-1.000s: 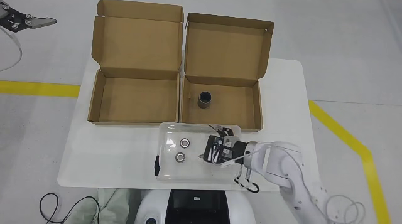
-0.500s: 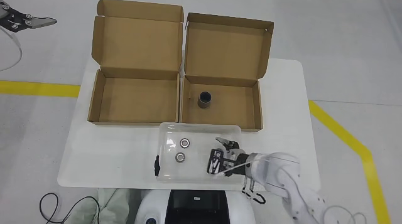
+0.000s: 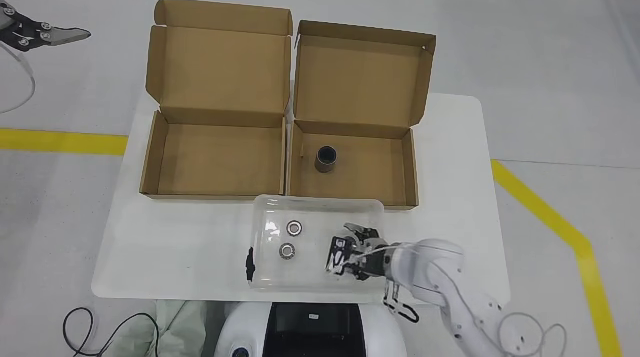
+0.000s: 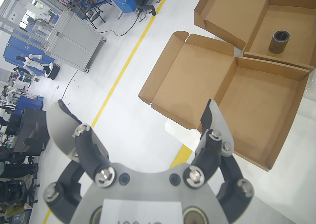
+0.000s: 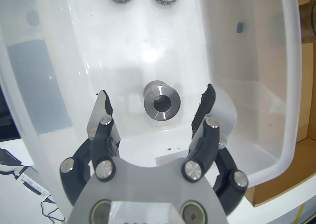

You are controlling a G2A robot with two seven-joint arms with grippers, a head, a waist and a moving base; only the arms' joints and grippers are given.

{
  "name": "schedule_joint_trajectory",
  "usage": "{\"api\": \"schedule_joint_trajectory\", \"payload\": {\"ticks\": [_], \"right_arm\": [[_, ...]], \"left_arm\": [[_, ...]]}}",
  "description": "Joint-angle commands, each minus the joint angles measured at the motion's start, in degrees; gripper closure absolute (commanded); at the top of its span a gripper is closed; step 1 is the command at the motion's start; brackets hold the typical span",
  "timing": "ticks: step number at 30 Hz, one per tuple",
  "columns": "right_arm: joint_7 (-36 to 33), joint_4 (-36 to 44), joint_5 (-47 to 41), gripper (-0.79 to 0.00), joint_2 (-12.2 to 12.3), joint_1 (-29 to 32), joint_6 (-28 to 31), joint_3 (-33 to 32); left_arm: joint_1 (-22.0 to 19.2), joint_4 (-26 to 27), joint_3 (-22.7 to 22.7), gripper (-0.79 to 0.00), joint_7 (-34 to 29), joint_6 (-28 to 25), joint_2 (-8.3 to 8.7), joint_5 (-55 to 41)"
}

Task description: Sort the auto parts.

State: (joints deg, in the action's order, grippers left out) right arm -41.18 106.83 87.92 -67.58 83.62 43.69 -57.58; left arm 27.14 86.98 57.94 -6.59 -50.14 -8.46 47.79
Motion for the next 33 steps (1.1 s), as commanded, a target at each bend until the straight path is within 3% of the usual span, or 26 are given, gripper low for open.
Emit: {"api": "schedule_joint_trajectory", "payload": {"ticks": [1,14,17,21,33], "right_arm": [[-0.13,-0.62,-0.18,-0.625,-0.02,-0.42,-0.17,0.37],[-2.24,-3.69,-0.92,-0.323,-0.26,-3.18,-1.95,3.06],[-2.72,-3.94,-1.18,-0.228,-0.24,-3.46,-2.39,3.23],[-3.01,-3.53,-1.68,-0.009,-0.10,-3.58,-2.60,3.10],[0.99,2.51,-4.74,0.000,0.66,-3.34,-1.56,0.93]], "left_arm": [[0.00,0.00,0.00,-0.785,0.00,0.00,0.00,0.00],[0.00,0.00,0.00,-0.785,0.00,0.00,0.00,0.00],[0.00,0.00,0.00,-0.785,0.00,0.00,0.00,0.00],[0.00,0.00,0.00,-0.785,0.00,0.00,0.00,0.00],[0.00,0.00,0.00,-0.785,0.00,0.00,0.00,0.00]]}}
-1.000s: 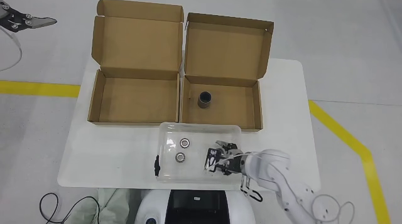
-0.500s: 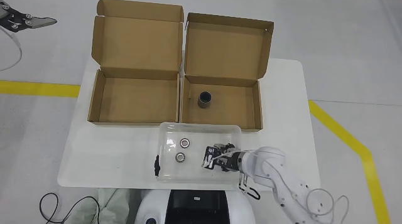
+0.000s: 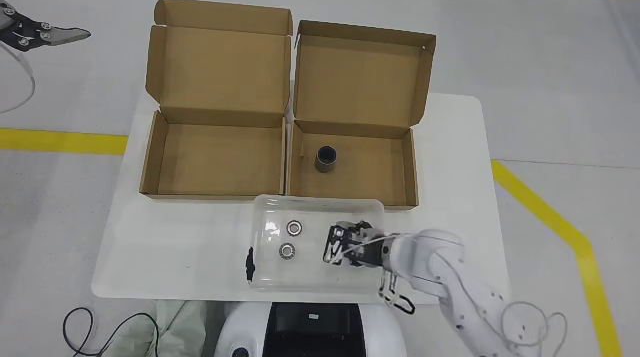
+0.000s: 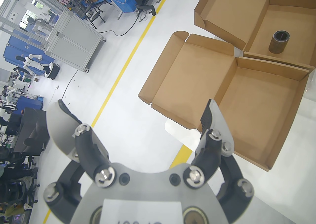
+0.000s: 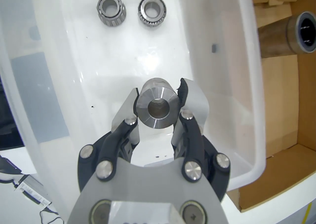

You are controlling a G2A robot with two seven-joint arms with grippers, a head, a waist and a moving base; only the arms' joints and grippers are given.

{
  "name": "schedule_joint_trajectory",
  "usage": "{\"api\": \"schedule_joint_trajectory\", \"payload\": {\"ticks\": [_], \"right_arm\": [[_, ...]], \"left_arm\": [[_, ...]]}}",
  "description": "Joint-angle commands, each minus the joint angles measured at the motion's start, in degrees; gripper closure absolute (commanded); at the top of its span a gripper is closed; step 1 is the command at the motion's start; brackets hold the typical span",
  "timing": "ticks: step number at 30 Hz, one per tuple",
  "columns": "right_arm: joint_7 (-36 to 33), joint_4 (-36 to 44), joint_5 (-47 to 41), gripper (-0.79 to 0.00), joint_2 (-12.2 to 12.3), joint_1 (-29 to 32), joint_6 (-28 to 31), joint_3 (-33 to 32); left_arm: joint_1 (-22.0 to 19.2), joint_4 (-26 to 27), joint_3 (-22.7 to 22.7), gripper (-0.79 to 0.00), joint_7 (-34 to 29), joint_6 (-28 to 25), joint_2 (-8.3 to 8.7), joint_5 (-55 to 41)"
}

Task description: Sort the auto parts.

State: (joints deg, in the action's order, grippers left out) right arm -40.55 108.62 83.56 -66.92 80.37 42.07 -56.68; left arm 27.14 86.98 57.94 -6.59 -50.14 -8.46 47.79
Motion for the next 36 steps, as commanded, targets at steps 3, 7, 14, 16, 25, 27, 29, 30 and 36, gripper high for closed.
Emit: {"api": "schedule_joint_trajectory", "payload": {"ticks": [3,7,14,16,25,27,29,30,36], "right_arm": [[1.63,2.55,-1.77,0.000,-0.05,-0.82,0.43,0.52],[5.43,3.56,-5.57,0.000,-0.49,-3.55,1.69,1.96],[12.90,2.03,-13.05,0.000,-1.75,-10.69,3.53,4.76],[14.54,1.53,-15.08,0.000,-2.12,-12.85,3.30,5.06],[19.37,-1.05,-21.40,0.000,-3.72,-20.97,-0.13,6.16],[21.00,-1.74,-23.13,0.000,-4.01,-22.27,-0.98,5.87],[22.78,-2.12,-24.59,0.000,-4.19,-23.27,-1.48,5.25],[23.60,-2.14,-25.19,0.000,-4.25,-23.65,-1.48,4.93],[27.32,-1.33,-28.55,0.000,-4.17,-24.82,-1.70,1.32]], "left_arm": [[0.00,0.00,0.00,-0.785,0.00,0.00,0.00,0.00],[0.00,0.00,0.00,-0.785,0.00,0.00,0.00,0.00],[0.00,0.00,0.00,-0.785,0.00,0.00,0.00,0.00],[0.00,0.00,0.00,-0.785,0.00,0.00,0.00,0.00],[0.00,0.00,0.00,-0.785,0.00,0.00,0.00,0.00],[0.00,0.00,0.00,-0.785,0.00,0.00,0.00,0.00],[0.00,0.00,0.00,-0.785,0.00,0.00,0.00,0.00],[0.00,0.00,0.00,-0.785,0.00,0.00,0.00,0.00],[0.00,0.00,0.00,-0.785,0.00,0.00,0.00,0.00]]}}
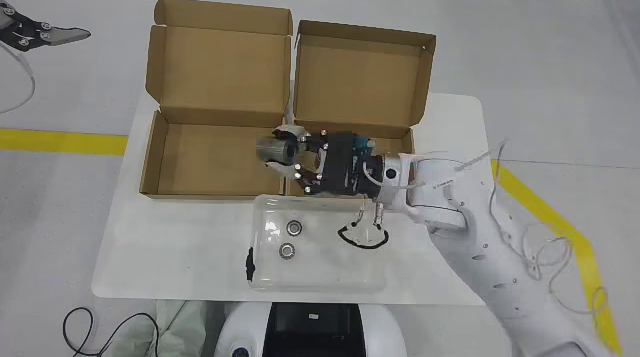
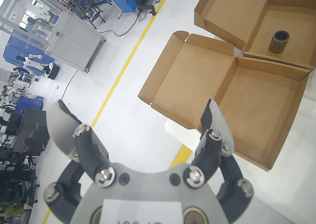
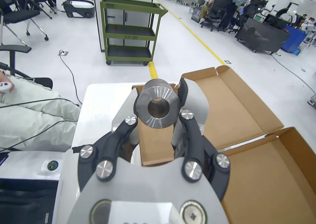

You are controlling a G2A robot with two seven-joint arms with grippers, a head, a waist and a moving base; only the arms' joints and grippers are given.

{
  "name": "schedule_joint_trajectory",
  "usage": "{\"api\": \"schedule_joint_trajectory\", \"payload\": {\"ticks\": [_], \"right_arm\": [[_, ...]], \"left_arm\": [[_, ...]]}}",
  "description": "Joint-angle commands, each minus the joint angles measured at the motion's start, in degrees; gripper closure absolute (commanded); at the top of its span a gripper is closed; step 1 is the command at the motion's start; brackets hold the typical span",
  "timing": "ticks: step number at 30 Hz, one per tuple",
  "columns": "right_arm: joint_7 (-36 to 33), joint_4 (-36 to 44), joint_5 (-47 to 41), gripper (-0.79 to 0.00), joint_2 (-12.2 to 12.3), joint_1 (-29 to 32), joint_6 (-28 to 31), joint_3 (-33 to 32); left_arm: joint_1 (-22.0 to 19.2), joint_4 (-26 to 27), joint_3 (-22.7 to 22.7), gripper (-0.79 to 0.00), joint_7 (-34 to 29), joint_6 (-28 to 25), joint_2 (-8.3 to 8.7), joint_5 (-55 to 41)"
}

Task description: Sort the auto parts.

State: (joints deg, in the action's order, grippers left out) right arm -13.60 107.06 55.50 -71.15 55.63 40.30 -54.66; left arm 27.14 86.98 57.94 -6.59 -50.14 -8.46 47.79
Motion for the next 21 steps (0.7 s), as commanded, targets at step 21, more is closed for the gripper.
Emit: {"api": "schedule_joint_trajectory", "payload": {"ticks": [21], "right_arm": [[7.52,5.64,-7.54,0.000,0.83,-0.86,3.23,-10.00]], "left_arm": [[0.00,0.00,0.00,-0.785,0.00,0.00,0.00,0.00]]}}
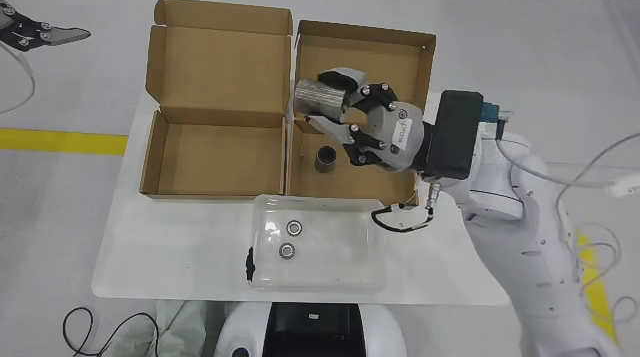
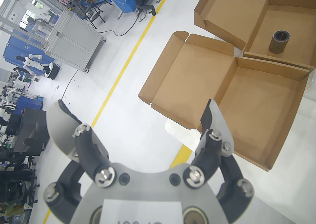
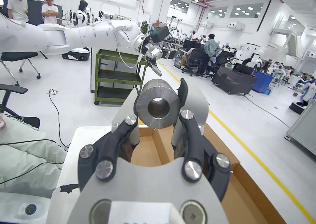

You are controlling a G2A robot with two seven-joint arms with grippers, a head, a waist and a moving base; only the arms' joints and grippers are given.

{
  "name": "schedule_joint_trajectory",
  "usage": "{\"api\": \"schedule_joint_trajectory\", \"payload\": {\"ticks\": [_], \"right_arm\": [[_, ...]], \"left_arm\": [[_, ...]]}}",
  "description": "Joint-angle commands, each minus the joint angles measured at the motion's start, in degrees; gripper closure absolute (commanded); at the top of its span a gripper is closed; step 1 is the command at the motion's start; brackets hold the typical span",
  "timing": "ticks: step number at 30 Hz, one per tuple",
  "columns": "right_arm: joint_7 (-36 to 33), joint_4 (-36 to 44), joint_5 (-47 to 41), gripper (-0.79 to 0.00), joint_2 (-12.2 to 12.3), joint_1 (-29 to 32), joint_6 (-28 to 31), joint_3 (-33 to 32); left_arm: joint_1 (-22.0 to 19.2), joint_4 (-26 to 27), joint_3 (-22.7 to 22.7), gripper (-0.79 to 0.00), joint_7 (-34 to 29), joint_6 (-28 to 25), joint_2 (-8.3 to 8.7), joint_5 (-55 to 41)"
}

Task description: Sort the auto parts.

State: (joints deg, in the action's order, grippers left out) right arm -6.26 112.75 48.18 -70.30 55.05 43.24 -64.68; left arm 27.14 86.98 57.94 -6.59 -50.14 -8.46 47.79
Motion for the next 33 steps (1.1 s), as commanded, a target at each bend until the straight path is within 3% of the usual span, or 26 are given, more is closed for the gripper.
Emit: {"api": "schedule_joint_trajectory", "payload": {"ticks": [1,10,33], "right_arm": [[0.23,-0.02,-0.26,0.000,-0.03,-0.53,0.40,-0.02],[0.67,0.93,-0.36,0.000,0.10,-0.29,0.62,-1.23],[-4.35,-4.46,8.77,0.000,1.28,10.30,-3.98,-2.26]], "left_arm": [[0.00,0.00,0.00,-0.785,0.00,0.00,0.00,0.00],[0.00,0.00,0.00,-0.785,0.00,0.00,0.00,0.00],[0.00,0.00,0.00,-0.785,0.00,0.00,0.00,0.00]]}}
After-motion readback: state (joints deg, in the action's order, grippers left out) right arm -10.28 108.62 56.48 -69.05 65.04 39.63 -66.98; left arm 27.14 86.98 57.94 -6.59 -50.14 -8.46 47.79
